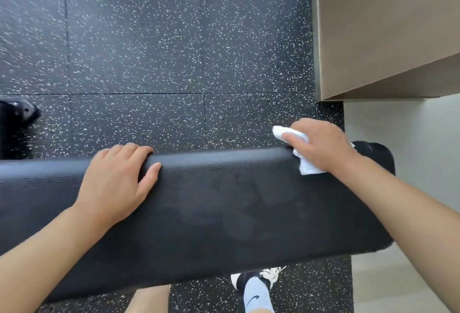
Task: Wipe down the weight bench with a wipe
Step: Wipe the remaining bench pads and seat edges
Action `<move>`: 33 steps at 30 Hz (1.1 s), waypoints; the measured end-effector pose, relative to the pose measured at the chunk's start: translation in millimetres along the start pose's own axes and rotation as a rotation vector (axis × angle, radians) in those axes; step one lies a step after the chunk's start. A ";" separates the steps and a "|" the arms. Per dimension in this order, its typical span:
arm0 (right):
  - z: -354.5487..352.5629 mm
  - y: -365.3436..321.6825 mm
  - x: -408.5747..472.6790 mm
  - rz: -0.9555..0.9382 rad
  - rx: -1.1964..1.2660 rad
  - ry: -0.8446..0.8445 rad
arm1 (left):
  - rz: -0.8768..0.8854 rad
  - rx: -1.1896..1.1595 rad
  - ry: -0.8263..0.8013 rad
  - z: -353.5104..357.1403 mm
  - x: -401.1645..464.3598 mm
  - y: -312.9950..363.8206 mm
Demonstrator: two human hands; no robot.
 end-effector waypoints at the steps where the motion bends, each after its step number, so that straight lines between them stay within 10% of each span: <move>1: -4.9 15.6 -1.8 0.055 -0.008 0.025 | 0.004 -0.004 0.031 -0.4 -3.3 -5.5; 16: 66.7 -278.3 14.7 -0.213 0.115 -0.036 | 0.052 -0.112 0.245 -6.1 -11.0 -11.4; 27: 4.4 -1.3 14.8 0.144 -0.013 -0.112 | 0.018 -0.101 0.198 -4.1 -9.7 -12.2; 33: 30.0 -101.0 23.5 -0.011 -0.031 -0.096 | -0.016 -0.062 0.192 -6.0 -10.1 -10.7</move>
Point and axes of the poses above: each hand's wrist, its own x-axis towards the middle knuckle, its own z-axis out of the palm, y = z × x, the point moved 8 cm from there along x, towards the middle knuckle, and after that the axes turned 6 degrees about z, right-handed, at the moved point
